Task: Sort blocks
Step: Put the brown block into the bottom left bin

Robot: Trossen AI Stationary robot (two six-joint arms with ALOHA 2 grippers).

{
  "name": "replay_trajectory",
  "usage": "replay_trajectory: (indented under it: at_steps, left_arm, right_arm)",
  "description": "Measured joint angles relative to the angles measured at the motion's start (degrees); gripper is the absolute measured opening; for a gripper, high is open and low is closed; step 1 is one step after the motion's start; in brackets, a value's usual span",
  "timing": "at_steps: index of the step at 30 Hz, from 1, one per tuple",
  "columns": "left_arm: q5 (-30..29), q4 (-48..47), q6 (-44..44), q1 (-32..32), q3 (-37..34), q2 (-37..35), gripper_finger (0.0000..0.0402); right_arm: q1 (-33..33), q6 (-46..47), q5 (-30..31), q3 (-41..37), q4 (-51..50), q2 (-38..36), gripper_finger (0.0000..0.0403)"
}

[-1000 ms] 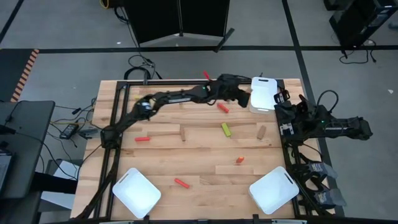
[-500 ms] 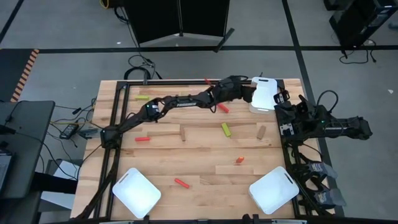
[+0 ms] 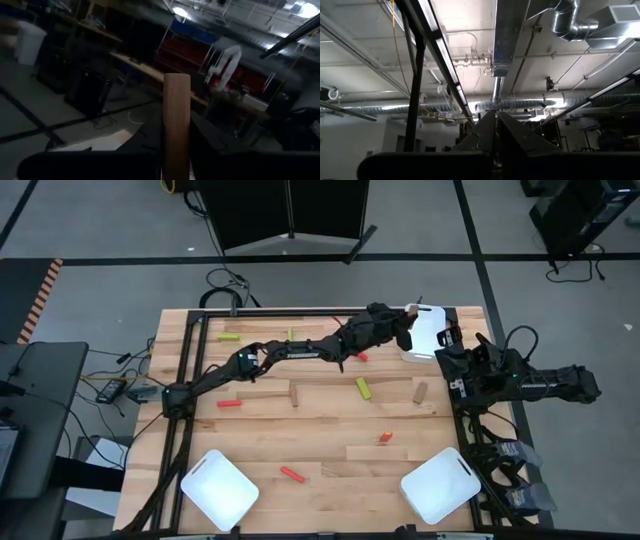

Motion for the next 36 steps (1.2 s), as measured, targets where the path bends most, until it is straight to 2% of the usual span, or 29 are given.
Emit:
replay_trajectory:
  at_steps: [6, 19, 24, 30, 34, 36]
  left_arm:
    - [4.15, -6.5, -4.23, 0.68, -0.33, 1.42, 0.0065]
    - [7.64, -7.56, -4.04, 1.08, -0.07, 1.25, 0.0065]
    - [19.23, -7.32, -2.71, 0.32, -0.34, 0.6, 0.0065]
    - [29.35, -2.08, 1.87, -4.93, -0.34, -0.95, 0.0065]
    - [27.67, -3.78, 3.74, -6.7, -0.36, -1.64, 0.0065]
    - [22.87, -8.08, 6.93, -7.5, -0.34, -2.44, 0.0065]
  right_arm:
    - [-0.02, -0.21, 0.42, 0.02, 2.02, 1.51, 0.0033]
    - [-0.06, -1.09, 2.16, 0.0, 4.43, 3.69, 0.0033]
    - [-0.06, 0.59, 1.88, 0.0, 4.48, 3.67, 0.0033]
    - [-0.06, 4.41, -1.42, 0.0, 4.58, 3.39, 0.0033]
    - [-0.04, 6.64, -4.05, 0.0, 5.43, 2.9, 0.0033]
    - [-0.02, 7.65, -5.02, 0.0, 6.09, 2.82, 0.0033]
